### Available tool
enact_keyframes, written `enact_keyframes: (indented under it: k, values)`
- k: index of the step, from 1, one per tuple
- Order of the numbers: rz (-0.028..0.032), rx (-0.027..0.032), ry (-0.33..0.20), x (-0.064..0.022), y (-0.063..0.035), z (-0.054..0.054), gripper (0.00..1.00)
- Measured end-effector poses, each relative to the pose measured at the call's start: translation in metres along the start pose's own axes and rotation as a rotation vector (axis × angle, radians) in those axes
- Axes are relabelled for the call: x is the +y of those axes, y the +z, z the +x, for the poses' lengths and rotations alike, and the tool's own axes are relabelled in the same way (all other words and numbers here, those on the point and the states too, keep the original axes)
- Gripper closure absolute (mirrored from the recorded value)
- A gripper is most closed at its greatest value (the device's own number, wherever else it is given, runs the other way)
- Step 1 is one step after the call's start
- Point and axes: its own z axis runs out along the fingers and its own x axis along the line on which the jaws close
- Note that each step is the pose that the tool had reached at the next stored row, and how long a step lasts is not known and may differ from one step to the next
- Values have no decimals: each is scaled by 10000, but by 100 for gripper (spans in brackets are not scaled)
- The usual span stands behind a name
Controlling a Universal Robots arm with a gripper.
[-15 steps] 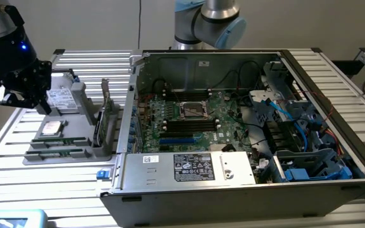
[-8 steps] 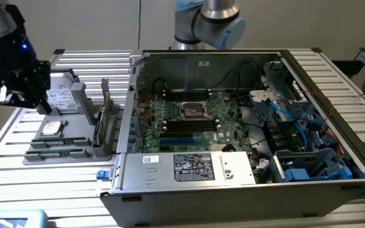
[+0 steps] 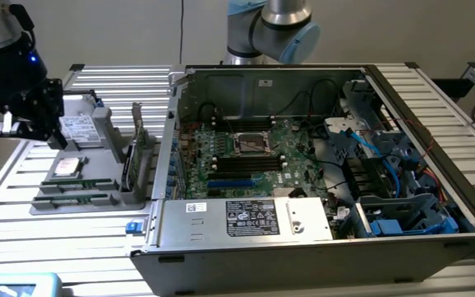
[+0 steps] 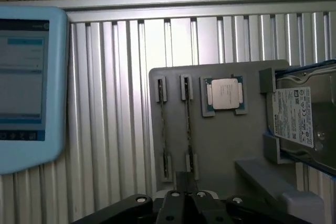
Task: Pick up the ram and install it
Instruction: 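Pick up the ram and move it above insertion slot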
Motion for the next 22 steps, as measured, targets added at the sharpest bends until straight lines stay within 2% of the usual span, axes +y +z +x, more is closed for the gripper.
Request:
enact_keyframes:
  k: [7, 9, 10, 11, 12, 13, 22]
  values:
    - [1, 0, -28, 2, 0, 0, 88]
    - [2, -1, -29, 6, 5, 2, 76]
    - [1, -1, -28, 11, 8, 2, 76]
    - [-1, 2, -27, 23, 17, 2, 70]
    - [1, 3, -27, 38, 34, 4, 70]
    - [0, 5, -29, 52, 51, 5, 64]
    - [-1, 6, -110, 73, 216, 26, 64]
